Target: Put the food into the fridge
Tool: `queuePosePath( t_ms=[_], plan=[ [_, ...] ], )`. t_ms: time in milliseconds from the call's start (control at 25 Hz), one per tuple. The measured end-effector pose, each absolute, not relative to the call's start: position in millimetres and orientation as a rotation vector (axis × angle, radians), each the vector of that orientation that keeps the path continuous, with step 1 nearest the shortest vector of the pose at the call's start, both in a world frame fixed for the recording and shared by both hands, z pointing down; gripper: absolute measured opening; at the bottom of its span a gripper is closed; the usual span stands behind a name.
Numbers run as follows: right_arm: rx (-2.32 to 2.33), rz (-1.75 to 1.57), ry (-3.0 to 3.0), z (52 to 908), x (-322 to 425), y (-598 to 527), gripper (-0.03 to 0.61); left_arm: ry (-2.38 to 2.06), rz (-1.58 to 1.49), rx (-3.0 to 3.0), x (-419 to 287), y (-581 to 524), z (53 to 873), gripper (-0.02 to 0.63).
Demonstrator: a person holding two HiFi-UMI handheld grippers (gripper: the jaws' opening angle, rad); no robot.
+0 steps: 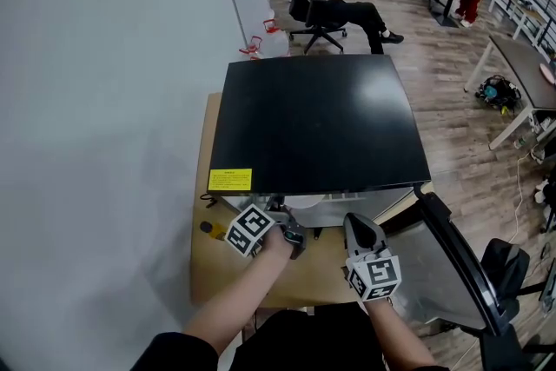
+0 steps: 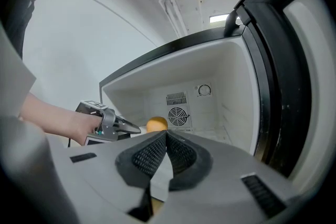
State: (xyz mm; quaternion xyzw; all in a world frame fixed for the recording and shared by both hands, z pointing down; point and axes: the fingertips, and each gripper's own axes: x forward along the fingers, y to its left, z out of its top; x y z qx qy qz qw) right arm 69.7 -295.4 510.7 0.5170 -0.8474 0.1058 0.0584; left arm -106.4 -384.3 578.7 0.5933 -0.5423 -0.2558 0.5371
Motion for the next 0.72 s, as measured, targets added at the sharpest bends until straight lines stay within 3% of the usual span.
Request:
queuePosePath(
  t_ms=[560, 720],
  plan=[
    [1.542, 0.322, -2.577, 511, 62, -296, 0.06, -1.45, -0.437, 1.526, -115, -389, 576, 0.026],
    [1.534, 0.32, -2.581, 511, 59, -295, 0.06, -1.488, -0.373, 1.583, -112, -390, 572, 0.087]
  ],
)
